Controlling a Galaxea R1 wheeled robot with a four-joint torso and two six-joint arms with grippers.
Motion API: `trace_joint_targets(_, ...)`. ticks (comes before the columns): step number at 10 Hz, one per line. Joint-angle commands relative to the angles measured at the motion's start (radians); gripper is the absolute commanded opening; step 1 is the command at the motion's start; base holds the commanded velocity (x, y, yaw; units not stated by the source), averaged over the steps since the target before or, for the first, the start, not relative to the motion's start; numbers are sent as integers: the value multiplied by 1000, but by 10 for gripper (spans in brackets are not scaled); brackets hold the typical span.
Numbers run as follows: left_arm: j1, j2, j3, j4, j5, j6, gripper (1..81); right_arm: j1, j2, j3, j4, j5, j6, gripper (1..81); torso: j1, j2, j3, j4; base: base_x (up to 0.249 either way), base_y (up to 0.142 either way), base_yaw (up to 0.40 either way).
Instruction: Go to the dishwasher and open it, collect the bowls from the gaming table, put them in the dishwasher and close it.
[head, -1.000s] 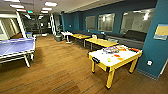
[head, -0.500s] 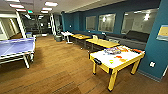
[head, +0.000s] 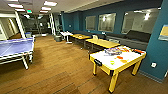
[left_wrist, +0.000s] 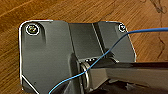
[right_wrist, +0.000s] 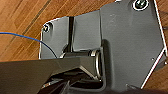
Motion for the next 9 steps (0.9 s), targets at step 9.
trace_joint_targets(9, -39, -6, 9, 8, 48, 8, 811, 40, 0, 7, -9, -43, -4, 811, -1, 0, 0, 0, 102, 7, 0)
